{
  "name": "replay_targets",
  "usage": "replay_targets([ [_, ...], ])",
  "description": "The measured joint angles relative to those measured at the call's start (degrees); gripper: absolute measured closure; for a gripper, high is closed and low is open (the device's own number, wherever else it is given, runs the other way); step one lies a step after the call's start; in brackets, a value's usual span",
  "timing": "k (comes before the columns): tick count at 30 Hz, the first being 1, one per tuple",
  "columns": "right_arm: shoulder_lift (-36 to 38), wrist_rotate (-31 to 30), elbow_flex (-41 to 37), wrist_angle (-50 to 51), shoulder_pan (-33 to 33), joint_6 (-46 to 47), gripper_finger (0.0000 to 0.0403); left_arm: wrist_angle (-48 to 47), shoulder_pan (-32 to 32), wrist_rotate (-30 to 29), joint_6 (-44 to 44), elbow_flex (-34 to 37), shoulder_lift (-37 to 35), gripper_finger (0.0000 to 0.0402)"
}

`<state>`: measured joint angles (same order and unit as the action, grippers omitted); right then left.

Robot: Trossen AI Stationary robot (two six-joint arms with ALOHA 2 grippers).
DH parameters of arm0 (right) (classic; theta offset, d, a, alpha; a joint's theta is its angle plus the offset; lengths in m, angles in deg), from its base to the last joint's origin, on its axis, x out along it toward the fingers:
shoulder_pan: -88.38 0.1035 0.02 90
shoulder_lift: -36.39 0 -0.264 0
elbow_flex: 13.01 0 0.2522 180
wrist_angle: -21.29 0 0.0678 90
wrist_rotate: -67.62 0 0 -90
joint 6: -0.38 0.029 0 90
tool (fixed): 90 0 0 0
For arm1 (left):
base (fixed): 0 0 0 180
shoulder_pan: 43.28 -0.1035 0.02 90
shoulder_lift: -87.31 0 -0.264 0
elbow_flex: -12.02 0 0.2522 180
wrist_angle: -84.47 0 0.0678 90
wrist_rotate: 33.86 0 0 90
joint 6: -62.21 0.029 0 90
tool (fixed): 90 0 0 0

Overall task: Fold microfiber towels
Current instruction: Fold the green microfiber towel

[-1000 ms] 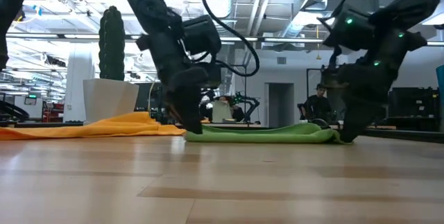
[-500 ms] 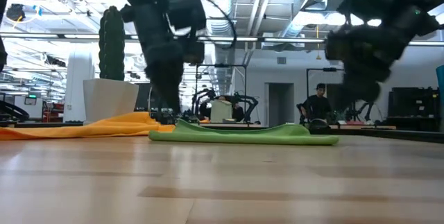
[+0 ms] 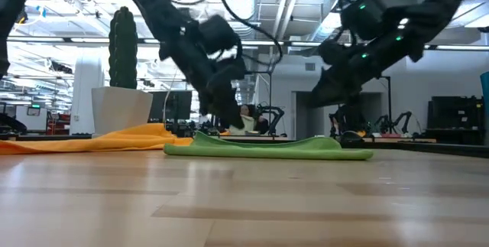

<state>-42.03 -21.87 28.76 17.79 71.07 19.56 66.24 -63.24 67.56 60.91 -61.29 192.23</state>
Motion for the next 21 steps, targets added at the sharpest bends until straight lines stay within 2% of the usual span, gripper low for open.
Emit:
replay_targets([
  [2,-3.65,1.09,2.30,-0.05,-0.53,-2.05,0.0341,0.18,-0.08,-0.25,1.17,0.00,1.99,0.0398],
  [8,-13.75,3.16,7.88,-0.09,-0.84,-5.75,0.0354,2.48,-0.65,-6.07,1.51,-0.13,3.98,0.0398],
  [16,-24.77,4.63,15.77,0.23,-2.18,-11.31,0.0381,2.32,-0.68,-6.10,1.51,-0.13,3.98,0.0397],
  [21,-28.24,5.44,20.10,0.83,-4.95,-12.20,0.0387,2.23,-0.61,-6.21,1.68,-0.13,3.98,0.0397],
])
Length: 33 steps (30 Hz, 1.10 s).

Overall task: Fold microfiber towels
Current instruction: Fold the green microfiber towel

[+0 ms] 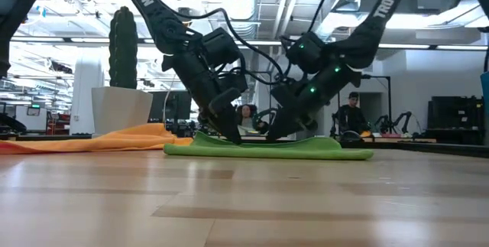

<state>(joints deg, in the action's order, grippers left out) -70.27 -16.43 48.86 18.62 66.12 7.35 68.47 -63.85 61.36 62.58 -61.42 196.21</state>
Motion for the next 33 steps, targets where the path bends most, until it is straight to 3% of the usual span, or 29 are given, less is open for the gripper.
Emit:
replay_targets([
  [8,-0.42,-0.17,3.33,2.21,-4.95,-0.78,0.0379,-0.45,0.07,-0.53,0.46,0.00,0.00,0.0397],
  [10,0.26,2.62,3.46,2.33,-5.91,-0.13,0.0384,-0.37,0.07,-0.55,0.48,0.00,0.00,0.0397],
  [13,1.91,12.10,3.57,2.24,-5.71,-0.24,0.0388,0.26,-0.10,-1.09,2.20,0.00,0.00,0.0397],
  [15,1.86,13.92,3.67,3.06,-4.19,-0.38,0.0388,0.83,-0.64,-1.49,2.91,0.00,0.00,0.0397],
  [22,0.34,12.94,2.99,6.07,1.90,-0.64,0.0384,1.02,-2.92,-1.68,2.49,0.00,0.00,0.0397],
  [25,0.38,9.06,2.43,5.93,3.97,-2.00,0.0390,1.80,-3.75,-1.80,2.87,0.00,0.00,0.0397],
  [33,-0.93,7.12,2.23,7.63,4.05,-2.52,0.0379,3.23,-6.43,-7.33,4.54,0.00,0.00,0.0397],
])
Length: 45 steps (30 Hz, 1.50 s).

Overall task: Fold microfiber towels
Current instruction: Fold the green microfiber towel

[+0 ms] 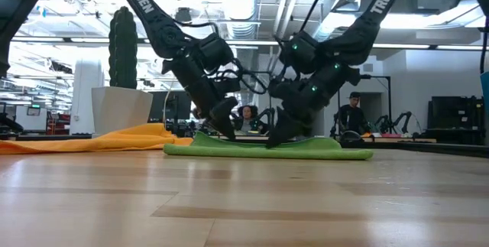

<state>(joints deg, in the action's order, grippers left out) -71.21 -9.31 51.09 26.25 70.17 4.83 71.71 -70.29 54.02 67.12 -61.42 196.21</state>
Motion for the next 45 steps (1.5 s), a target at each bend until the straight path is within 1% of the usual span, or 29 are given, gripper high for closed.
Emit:
replay_targets([
  [2,-0.77,0.33,-0.03,-0.62,0.01,0.01,0.0381,-0.10,-0.69,0.57,-1.21,0.00,-0.13,0.0397],
  [3,-0.80,0.53,-0.03,-0.63,-0.03,0.01,0.0383,-0.79,-1.14,2.46,-2.48,0.00,-0.64,0.0397],
  [5,-0.78,0.49,0.06,-0.71,-0.05,0.00,0.0387,-1.82,-1.65,8.28,-5.84,0.01,-2.76,0.0397],
  [7,-0.12,0.49,0.06,-0.42,-0.29,0.00,0.0388,-2.13,-1.21,13.01,-8.79,-0.09,-5.08,0.0397],
  [9,0.27,0.50,0.28,-1.64,-0.54,-0.01,0.0386,-2.83,0.30,14.83,-10.17,-0.09,-7.20,0.0397],
  [12,0.22,0.53,0.19,-1.56,-1.40,0.52,0.0380,-3.06,3.50,13.43,-8.77,-0.11,-9.37,0.0397],
  [14,0.22,0.72,0.17,-1.76,-1.87,0.98,0.0379,-3.58,5.90,12.25,-7.08,-0.11,-9.40,0.0397],
  [18,0.20,2.16,0.17,-2.97,-3.18,0.21,0.0385,-3.47,10.50,10.02,-4.33,0.02,-5.15,0.0397],
  [21,0.20,2.26,0.17,-4.54,-4.53,0.06,0.0388,-0.39,12.64,8.34,-4.34,0.04,-0.76,0.0397],
  [25,-0.45,2.22,0.19,-5.12,-6.17,0.01,0.0384,2.69,13.14,7.11,-6.59,-0.05,3.69,0.0397],
  [28,-2.29,2.45,0.19,-5.30,-6.61,-0.40,0.0382,3.69,13.14,7.07,-7.62,-0.23,4.73,0.0398],
  [31,-3.90,3.18,0.30,-6.27,-7.01,-1.31,0.0386,3.87,13.14,7.40,-7.80,-0.26,4.85,0.0398],
  [34,-3.69,2.88,0.32,-6.03,-7.01,-2.12,0.0388,3.82,13.27,7.37,-7.95,-0.22,4.87,0.0398],
  [39,-3.69,4.09,0.69,-5.21,-7.65,-1.39,0.0380,3.33,13.51,7.35,-7.95,-0.21,4.90,0.0398],
  [45,-3.73,3.09,3.76,-0.67,-7.68,4.24,0.0386,3.13,13.72,8.01,-8.85,-0.15,4.96,0.0398],
])
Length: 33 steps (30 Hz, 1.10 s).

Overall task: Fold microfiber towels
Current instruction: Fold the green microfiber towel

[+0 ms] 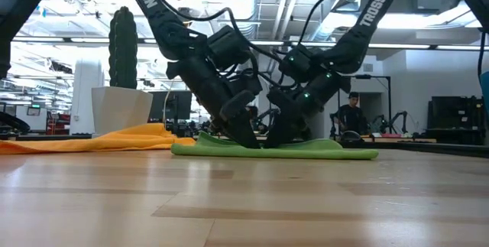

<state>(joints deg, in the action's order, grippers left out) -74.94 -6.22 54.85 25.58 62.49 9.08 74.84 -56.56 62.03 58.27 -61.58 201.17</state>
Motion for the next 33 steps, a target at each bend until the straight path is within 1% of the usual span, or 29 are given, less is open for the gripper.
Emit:
replay_targets([
  [4,0.00,-1.92,4.32,6.99,-0.13,0.61,0.0388,-0.93,1.43,0.72,0.27,0.00,0.00,0.0398],
  [8,0.00,-5.21,8.92,15.66,-0.13,-3.36,0.0381,-1.47,3.57,1.12,0.28,-0.02,0.46,0.0398],
  [10,0.00,-7.11,10.22,18.36,-0.13,-4.89,0.0380,-1.51,4.61,0.81,-0.05,0.00,0.82,0.0398],
  [12,0.00,-7.48,10.78,19.86,-0.25,-5.67,0.0383,-0.80,5.43,0.68,-1.14,-0.02,1.28,0.0398],
  [14,0.35,-5.37,11.14,20.17,-0.48,-5.71,0.0387,-0.90,5.55,0.77,-2.19,-0.02,1.29,0.0398],
  [16,2.18,0.27,11.11,21.04,-0.54,-6.15,0.0390,-0.88,5.75,1.35,-2.66,-0.02,1.31,0.0398],
  [18,3.81,6.45,11.31,20.76,0.12,-8.16,0.0390,-0.89,6.15,0.36,-2.39,-0.01,1.31,0.0398],
  [20,4.50,10.19,10.99,21.11,1.39,-9.46,0.0389,-0.71,6.22,0.35,-2.40,0.02,1.31,0.0398],
  [22,4.36,10.76,10.88,21.25,2.60,-11.05,0.0389,-0.24,6.44,0.22,-2.93,0.13,1.31,0.0398],
  [24,3.06,10.62,10.91,19.06,3.67,-12.53,0.0391,0.57,6.99,-0.09,-3.25,0.15,1.39,0.0398],
  [27,0.07,10.64,10.77,14.89,4.47,-12.07,0.0393,1.13,8.12,-0.77,-2.96,0.16,1.42,0.0398],
  [29,-1.24,11.85,10.79,12.46,4.51,-11.56,0.0392,1.24,8.45,-1.00,-3.12,0.27,1.39,0.0398],
  [31,-2.26,13.44,10.81,12.27,4.43,-10.73,0.0390,1.22,8.70,-1.56,-3.50,0.28,1.36,0.0398],
  [33,-2.85,13.49,10.92,12.35,4.44,-10.80,0.0389,1.25,8.82,-1.95,-3.68,0.29,1.36,0.0398],
])
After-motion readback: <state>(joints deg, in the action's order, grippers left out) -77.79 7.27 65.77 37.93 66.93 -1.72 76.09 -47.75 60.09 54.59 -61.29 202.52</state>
